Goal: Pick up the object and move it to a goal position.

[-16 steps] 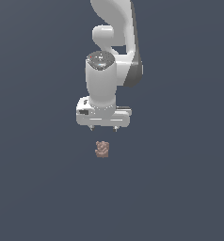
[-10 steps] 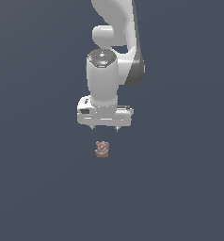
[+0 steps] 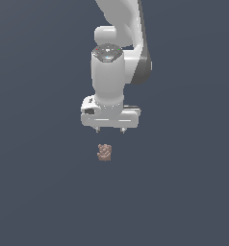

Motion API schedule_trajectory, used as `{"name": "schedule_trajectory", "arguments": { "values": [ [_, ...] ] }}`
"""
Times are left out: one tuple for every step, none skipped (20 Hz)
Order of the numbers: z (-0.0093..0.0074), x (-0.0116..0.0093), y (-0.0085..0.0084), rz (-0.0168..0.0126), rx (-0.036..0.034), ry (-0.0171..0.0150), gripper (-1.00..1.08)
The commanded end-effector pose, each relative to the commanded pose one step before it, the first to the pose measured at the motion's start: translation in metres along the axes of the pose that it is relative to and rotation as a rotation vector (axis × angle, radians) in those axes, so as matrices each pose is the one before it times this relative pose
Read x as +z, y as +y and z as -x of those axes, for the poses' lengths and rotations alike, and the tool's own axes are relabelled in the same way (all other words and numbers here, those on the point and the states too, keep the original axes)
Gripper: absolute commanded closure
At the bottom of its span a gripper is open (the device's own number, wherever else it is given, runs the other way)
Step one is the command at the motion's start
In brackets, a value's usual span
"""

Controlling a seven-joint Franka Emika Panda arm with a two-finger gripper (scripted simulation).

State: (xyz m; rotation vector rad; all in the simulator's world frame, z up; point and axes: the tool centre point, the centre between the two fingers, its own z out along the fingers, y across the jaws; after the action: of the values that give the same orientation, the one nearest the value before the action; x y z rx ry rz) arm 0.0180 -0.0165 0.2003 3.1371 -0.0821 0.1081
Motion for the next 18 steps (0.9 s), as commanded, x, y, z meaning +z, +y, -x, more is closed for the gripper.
{"name": "schedule_trajectory", "arguments": {
  "values": [
    [-0.0007, 0.00532, 0.00183, 0.00037, 0.00011, -0.00464, -0.92],
    [-0.00078, 0.00311, 0.00086, -0.00007, -0.00017, -0.00218, -0.92],
    [-0.00089, 0.00354, 0.00099, -0.00012, -0.00016, -0.00238, -0.92],
    [-0.00097, 0.00407, 0.00116, -0.00009, -0.00021, -0.00275, -0.92],
    [-0.00102, 0.00467, 0.00138, -0.00001, -0.0003, -0.00323, -0.92],
    [-0.00106, 0.00528, 0.00159, 0.00006, -0.00039, -0.0037, -0.92],
    [-0.00111, 0.00584, 0.00178, 0.00008, -0.00044, -0.00406, -0.92],
    [-0.00118, 0.0064, 0.00192, 0.00004, -0.00046, -0.0044, -0.92],
    [-0.00124, 0.00698, 0.00207, 0.0, -0.00048, -0.00476, -0.92],
    [-0.00123, 0.00741, 0.00219, 0.0, -0.00052, -0.00505, -0.92],
    [-0.00108, 0.00698, 0.00208, 0.0, -0.0005, -0.00471, -0.92],
    [-0.00092, 0.00639, 0.00193, 0.0, -0.00045, -0.00423, -0.92],
    [-0.00081, 0.00592, 0.00176, -0.00001, -0.00042, -0.00394, -0.92],
    [-0.00069, 0.00538, 0.0016, -0.00001, -0.00039, -0.00357, -0.92],
    [-0.00059, 0.00485, 0.00143, -0.00002, -0.00035, -0.00322, -0.92],
    [-0.00049, 0.00429, 0.00127, -0.00002, -0.00031, -0.00283, -0.92],
    [-0.0004, 0.00368, 0.0011, -0.00002, -0.00027, -0.00238, -0.92],
    [-0.00033, 0.00315, 0.00093, -0.00002, -0.00023, -0.00206, -0.92]
  ]
}}
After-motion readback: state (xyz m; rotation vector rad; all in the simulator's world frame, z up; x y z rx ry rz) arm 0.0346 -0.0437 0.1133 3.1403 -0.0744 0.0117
